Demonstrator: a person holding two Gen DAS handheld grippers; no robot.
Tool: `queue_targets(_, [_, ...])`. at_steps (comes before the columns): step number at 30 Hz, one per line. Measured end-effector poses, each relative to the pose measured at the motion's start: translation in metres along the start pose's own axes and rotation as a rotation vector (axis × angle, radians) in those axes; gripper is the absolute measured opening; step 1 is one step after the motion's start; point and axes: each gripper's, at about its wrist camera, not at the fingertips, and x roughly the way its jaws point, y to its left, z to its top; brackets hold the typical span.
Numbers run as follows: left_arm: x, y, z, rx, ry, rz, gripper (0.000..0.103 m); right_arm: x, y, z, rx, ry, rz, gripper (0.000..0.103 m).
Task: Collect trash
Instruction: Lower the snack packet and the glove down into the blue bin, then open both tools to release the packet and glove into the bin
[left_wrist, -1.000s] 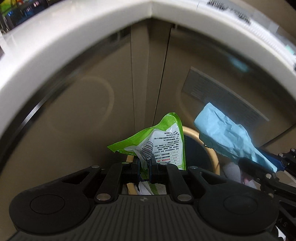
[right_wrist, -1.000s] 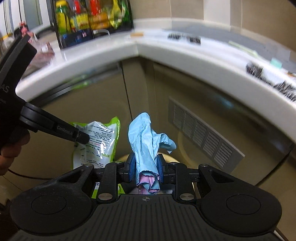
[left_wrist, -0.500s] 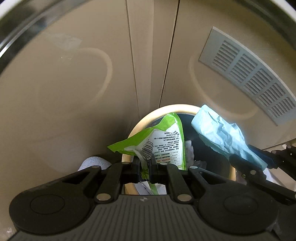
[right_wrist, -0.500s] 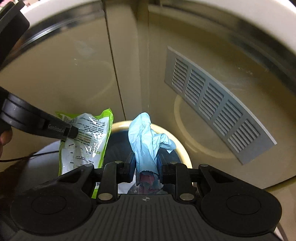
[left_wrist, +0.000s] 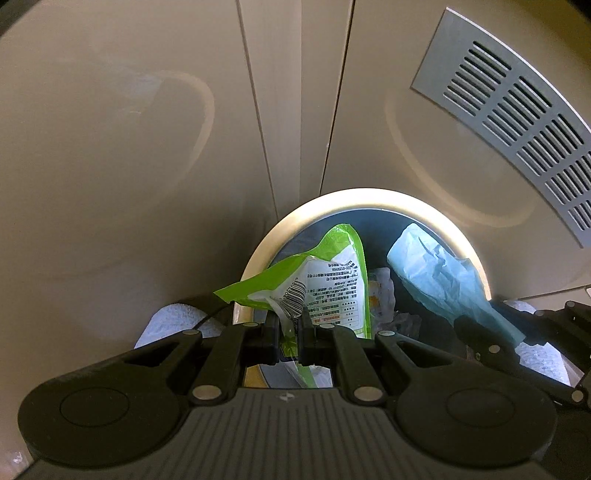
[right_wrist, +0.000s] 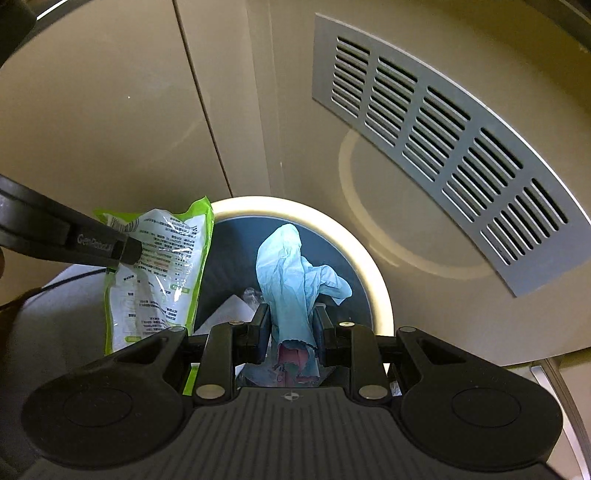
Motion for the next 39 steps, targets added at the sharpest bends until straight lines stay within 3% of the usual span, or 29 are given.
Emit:
queue_targets(7, [0.013,-0.015,0.003,0.014,0.002,0.017,0.010,0.012,-0.005,0.009,0.008,0.031,0.012,0.029])
queue_targets(9, [0.014,-0.018,0.004,0.022,0.003,0.010,0.016,0.015,-0.004,0.010,0.001,0.042,0.014,0.030])
queue_targets(11, [0.013,-0.019,0.003,0.033,-0.003,0.014,0.042,0.016,-0.002,0.010,-0.007,0.045,0.010,0.040])
queue_targets(12, [0.011,-0.021,-0.001,0.041,-0.013,0.022,0.052,0.015,-0.002,0.010,-0.010,0.042,0.005,0.053])
queue_targets(13, [0.010,-0.020,-0.002,0.053,-0.028,0.026,0.075,0.013,-0.002,0.011,-0.010,0.035,0.001,0.063])
queue_targets(14, [0.009,-0.018,-0.003,0.063,-0.042,0.030,0.095,0.013,-0.003,0.013,-0.010,0.026,-0.003,0.065])
queue_targets(15, [0.006,-0.017,-0.004,0.068,-0.055,0.035,0.100,0.011,-0.003,0.014,-0.011,0.016,-0.006,0.067])
queue_targets(25, [-0.044,-0.005,-0.028,0.060,-0.069,0.056,0.103,-0.052,-0.004,0.013,-0.044,-0.132,-0.002,0.085])
queue_targets(31, [-0.092,0.006,-0.048,-0.001,-0.140,0.051,0.103,-0.110,0.001,0.005,-0.060,-0.270,0.009,0.089])
queue_targets(39, [-0.129,0.009,-0.063,-0.006,-0.217,0.050,0.103,-0.155,-0.002,-0.012,-0.027,-0.335,0.027,0.090])
